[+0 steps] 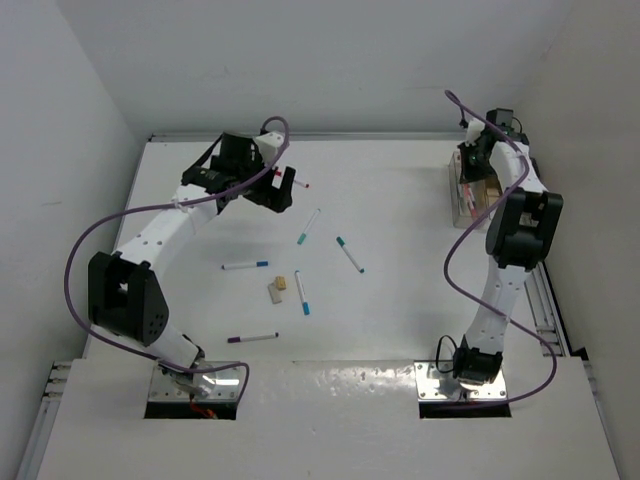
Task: Sort the stationery into containers
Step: Place the pen in the storage box, then pick up the pen from the center of the board.
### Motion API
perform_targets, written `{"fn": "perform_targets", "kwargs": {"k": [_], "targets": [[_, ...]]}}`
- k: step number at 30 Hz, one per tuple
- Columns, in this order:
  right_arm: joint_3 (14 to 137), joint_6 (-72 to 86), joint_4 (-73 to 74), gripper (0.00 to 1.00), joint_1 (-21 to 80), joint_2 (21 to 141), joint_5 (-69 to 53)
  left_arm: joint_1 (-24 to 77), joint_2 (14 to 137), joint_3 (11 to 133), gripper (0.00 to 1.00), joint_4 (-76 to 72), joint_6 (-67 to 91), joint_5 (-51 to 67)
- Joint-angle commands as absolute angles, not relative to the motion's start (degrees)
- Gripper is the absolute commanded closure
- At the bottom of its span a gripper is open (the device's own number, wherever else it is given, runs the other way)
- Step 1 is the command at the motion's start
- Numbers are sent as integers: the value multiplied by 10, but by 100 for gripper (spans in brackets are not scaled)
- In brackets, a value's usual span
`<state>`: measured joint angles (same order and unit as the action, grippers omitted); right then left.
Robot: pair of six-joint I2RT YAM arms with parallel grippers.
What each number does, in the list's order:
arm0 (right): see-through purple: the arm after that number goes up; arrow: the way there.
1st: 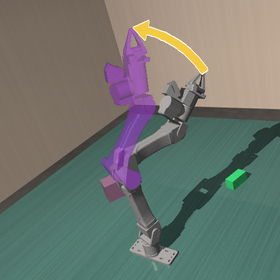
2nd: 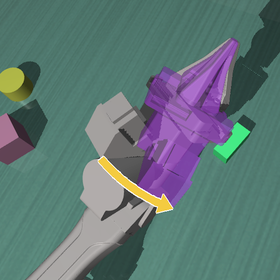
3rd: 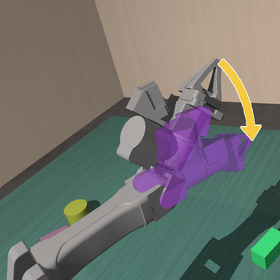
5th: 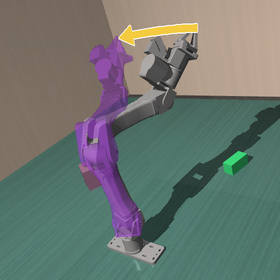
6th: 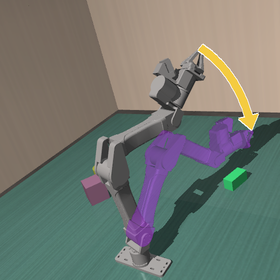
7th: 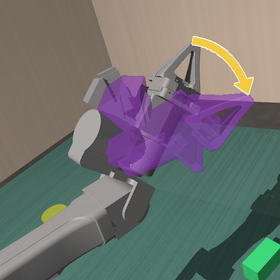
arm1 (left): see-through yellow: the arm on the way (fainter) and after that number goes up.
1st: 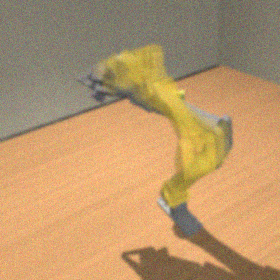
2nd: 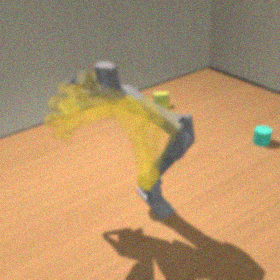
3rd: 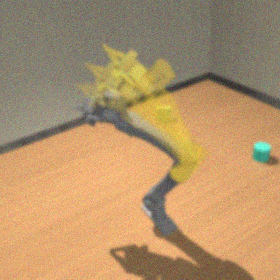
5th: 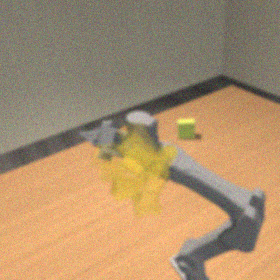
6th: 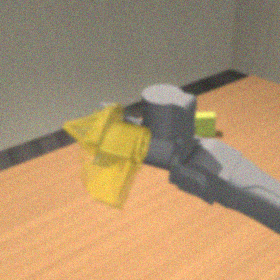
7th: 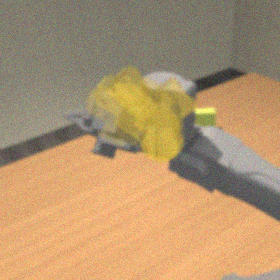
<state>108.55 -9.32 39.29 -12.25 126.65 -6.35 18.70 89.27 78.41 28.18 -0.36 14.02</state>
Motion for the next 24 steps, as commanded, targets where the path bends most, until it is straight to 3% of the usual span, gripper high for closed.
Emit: {"fn": "perform_targets", "kwargs": {"k": [1, 4, 7, 16, 24], "targets": [[1086, -110, 379, 84, -116, 1274, -33, 185, 878, 790, 1, 307, -48, 94], [1079, -107, 387, 63, -115, 1271, -29, 183, 889, 795, 2, 339, -84, 81], [1067, -104, 402, 54, -119, 1252, -40, 177, 905, 810, 2, 394, -119, 76], [992, -68, 447, 50, -131, 1072, -167, 171, 939, 872, 5, 409, -189, 38], [913, -42, 505, 50, -124, 921, -251, 149, 1061, 962, 23, 368, -295, 119]]}}
